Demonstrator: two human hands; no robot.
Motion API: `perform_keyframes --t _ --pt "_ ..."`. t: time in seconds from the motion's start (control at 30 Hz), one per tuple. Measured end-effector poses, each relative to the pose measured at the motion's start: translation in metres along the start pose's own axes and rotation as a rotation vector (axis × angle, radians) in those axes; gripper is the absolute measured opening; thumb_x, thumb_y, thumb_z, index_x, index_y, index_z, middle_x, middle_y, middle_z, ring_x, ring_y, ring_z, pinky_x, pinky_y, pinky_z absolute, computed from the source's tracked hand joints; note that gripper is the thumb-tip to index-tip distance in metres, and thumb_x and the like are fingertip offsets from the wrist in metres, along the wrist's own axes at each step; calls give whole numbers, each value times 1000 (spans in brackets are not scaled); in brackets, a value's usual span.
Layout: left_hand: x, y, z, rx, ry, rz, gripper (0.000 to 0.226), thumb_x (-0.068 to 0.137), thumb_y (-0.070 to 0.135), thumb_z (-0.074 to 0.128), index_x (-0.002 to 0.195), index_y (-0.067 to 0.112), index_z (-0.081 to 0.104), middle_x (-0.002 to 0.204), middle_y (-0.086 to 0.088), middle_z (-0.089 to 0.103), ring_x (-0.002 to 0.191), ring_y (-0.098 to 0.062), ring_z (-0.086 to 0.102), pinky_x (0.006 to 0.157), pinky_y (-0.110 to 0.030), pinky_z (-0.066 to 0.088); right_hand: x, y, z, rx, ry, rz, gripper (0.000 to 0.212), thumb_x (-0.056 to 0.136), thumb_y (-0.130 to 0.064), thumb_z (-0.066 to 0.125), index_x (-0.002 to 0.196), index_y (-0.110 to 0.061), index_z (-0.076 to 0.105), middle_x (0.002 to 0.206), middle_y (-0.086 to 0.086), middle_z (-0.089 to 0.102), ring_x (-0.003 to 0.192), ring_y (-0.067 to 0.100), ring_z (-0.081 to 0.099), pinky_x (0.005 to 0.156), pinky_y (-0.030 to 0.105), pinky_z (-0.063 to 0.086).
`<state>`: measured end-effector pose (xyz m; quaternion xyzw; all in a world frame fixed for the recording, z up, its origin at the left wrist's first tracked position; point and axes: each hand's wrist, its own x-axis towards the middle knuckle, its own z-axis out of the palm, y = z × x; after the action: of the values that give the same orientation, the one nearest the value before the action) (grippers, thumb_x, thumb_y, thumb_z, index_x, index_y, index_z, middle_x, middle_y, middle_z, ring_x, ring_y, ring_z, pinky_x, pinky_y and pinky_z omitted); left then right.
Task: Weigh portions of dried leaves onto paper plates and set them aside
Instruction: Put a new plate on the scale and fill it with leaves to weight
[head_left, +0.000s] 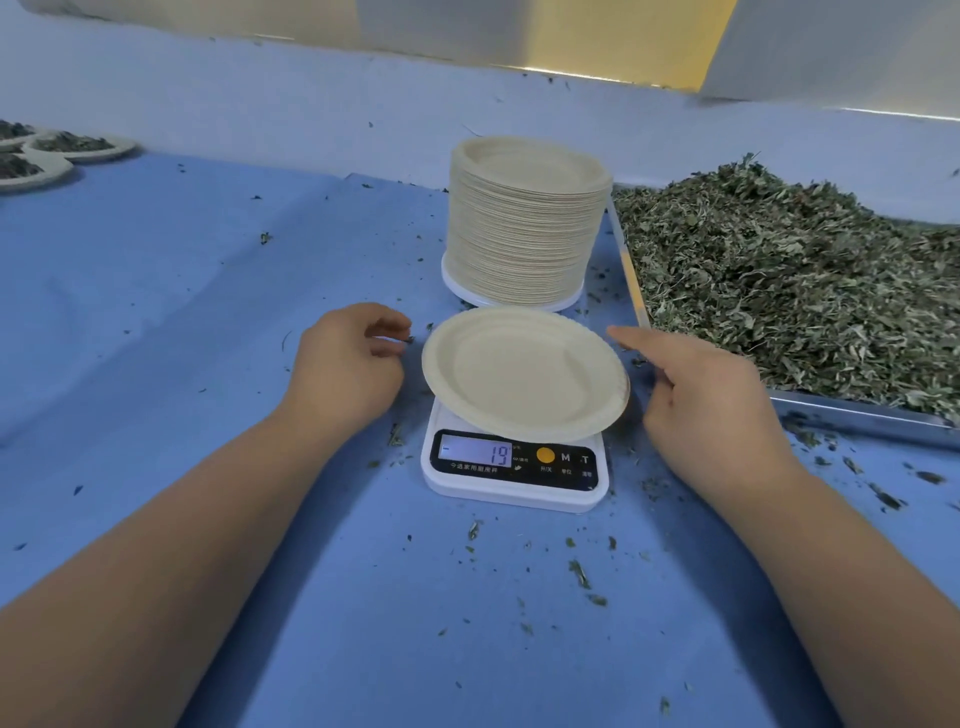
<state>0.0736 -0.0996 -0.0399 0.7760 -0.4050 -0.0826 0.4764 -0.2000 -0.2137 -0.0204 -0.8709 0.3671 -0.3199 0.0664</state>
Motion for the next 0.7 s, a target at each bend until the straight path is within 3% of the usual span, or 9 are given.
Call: perform_keyframes --t 0.17,0.27,0.37,0.47,0.6,0.7 --pt "1 0 1 -184 10 -83 35 88 -4 52 91 24 72 96 10 76 97 -10 72 94 -35 57 -2 7 -5 6 58 20 46 98 -2 48 139 -19 60 116 9 71 104 28 65 91 36 52" --pt "-3 9 4 -430 37 -112 32 96 1 45 90 18 72 102 -1 75 96 -17 73 92 -35 60 0 10 -6 -79 70 70 38 100 -14 49 136 -19 60 106 11 70 95 32 62 82 39 50" --pt "-9 17 10 -499 5 -89 31 104 12 42 97 20 71 110 1 73 101 -13 71 80 -20 58 0 14 -7 -274 -27 154 37 104 -39 39 121 -16 63 89 10 66 87 36 59 77 41 42" --pt "-13 19 12 -463 -25 -62 29 107 23 41 110 23 70 117 11 70 106 -5 68 92 -27 56 1 16 -6 -486 -158 261 59 101 -58 20 84 -17 59 67 0 52 81 34 59 78 42 34" --pt "-14 20 10 -400 -75 -49 37 97 38 45 125 30 68 122 15 65 121 -8 59 111 -42 45 1 15 -6 -499 -180 265 57 101 -61 20 74 -20 51 65 0 48 77 31 52 83 44 37" --pt "-17 24 8 -414 -130 -35 38 91 43 50 126 39 65 116 27 63 118 3 56 106 -31 44 1 18 -4 -486 -157 254 56 101 -61 20 71 -22 47 64 -1 48 74 29 48 83 45 36"
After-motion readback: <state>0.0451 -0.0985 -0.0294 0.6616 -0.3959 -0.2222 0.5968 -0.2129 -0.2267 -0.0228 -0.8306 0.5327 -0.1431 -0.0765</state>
